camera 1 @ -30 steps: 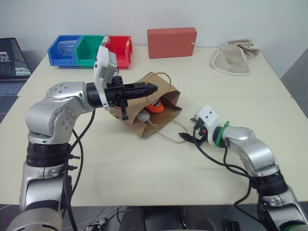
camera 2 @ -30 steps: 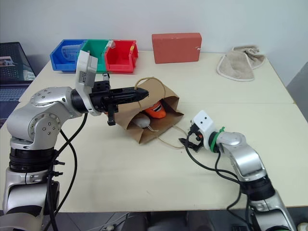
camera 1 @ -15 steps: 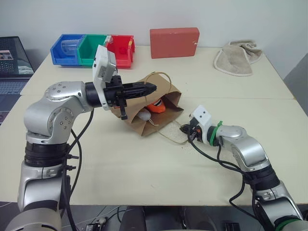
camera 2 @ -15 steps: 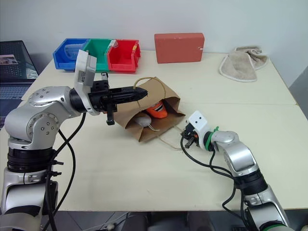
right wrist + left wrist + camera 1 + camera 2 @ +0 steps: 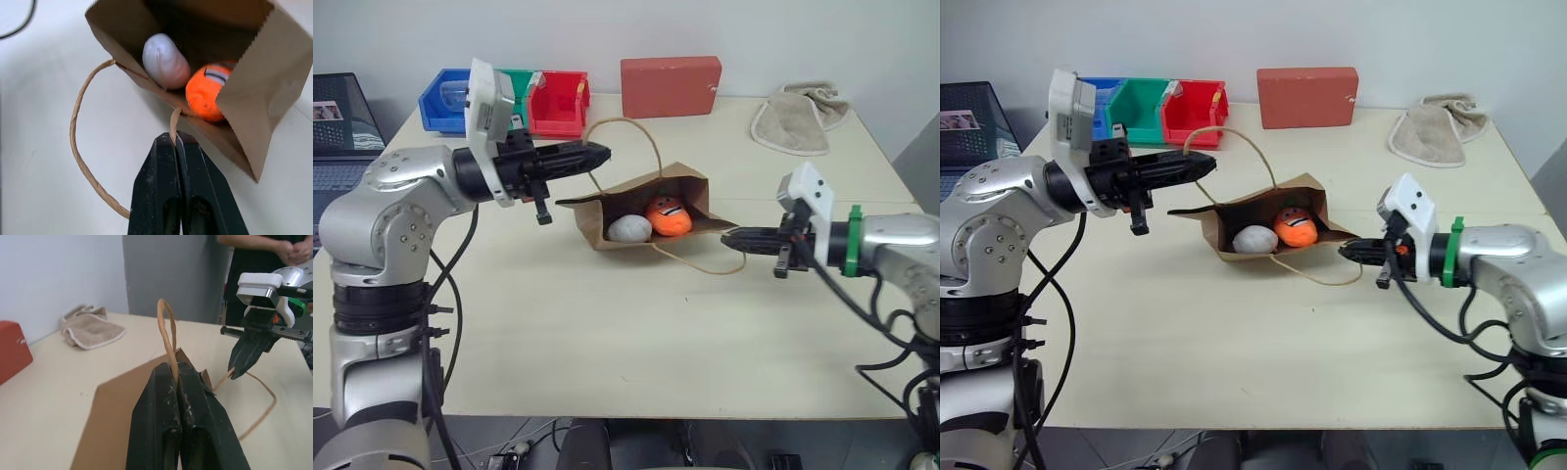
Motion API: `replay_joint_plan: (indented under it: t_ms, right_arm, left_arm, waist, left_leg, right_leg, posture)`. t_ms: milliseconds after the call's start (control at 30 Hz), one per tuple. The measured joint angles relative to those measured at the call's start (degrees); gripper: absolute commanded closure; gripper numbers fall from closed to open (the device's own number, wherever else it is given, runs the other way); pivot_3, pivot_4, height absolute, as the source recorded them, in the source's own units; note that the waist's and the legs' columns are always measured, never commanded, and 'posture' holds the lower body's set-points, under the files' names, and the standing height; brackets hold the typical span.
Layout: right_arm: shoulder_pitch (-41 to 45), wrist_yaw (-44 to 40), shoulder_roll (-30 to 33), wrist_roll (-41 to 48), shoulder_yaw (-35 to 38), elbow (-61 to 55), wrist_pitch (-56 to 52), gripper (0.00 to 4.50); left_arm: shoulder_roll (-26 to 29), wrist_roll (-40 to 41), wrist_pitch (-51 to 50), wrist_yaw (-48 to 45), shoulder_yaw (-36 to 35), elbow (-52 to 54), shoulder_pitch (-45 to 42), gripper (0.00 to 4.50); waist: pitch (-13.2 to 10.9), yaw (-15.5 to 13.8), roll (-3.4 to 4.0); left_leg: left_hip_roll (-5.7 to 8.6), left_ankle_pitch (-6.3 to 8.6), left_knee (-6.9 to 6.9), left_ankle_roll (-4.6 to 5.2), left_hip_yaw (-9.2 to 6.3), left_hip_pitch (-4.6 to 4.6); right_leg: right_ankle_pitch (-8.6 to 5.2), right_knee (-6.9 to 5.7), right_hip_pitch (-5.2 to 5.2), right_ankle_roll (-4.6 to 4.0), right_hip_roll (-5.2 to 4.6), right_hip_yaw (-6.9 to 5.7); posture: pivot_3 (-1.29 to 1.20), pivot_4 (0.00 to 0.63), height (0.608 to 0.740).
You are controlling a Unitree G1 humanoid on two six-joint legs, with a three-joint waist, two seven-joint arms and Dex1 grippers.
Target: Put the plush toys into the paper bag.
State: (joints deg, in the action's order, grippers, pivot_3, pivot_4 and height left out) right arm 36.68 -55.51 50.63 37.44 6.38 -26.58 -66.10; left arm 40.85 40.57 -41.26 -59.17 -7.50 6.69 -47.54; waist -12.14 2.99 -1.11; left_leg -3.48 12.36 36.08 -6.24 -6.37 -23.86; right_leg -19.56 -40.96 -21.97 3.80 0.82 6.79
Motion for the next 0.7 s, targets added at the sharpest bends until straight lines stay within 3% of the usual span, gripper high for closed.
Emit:
replay_joint_plan:
  t_ms: [333, 633, 700]
  right_arm:
    - [11.0, -4.3, 5.0, 4.9, -0.5, 12.5, -3.6, 4.46]
    - [16.3, -1.4, 0.1, 2.2, -6.0, 20.1, -2.4, 4.46]
    - [16.7, 0.2, -1.3, 1.9, -6.0, 20.9, -2.4, 4.08]
  left_arm:
    - [-4.3, -3.2, 2.3, 1.1, 3.0, -7.8, -6.9, 4.50]
    - [-7.4, -8.0, 6.9, 1.4, 4.9, -11.9, -6.2, 4.50]
    - [-7.1, -8.0, 6.4, 1.2, 4.9, -11.9, -5.3, 4.30]
  waist:
    - [0.0, 0.3, 0.00]
    - [0.0, 0.3, 0.01]
    - [0.0, 0.3, 0.01]
  left_leg:
    - [0.00, 0.02, -0.10, 0.03, 0.04, -0.01]
    - [0.00, 0.01, -0.10, 0.02, 0.05, -0.07]
    - [0.00, 0.01, -0.11, 0.02, 0.06, -0.08]
  right_leg:
    - [0.00, 0.06, -0.06, -0.01, 0.00, 0.02]
    - [0.00, 0.05, -0.13, -0.01, -0.01, 0.03]
    - [0.00, 0.05, -0.13, -0.01, -0.01, 0.04]
  posture:
    - [0.00, 0.150, 0.740]
    - [0.00, 0.150, 0.740]
    - [0.00, 0.150, 0.740]
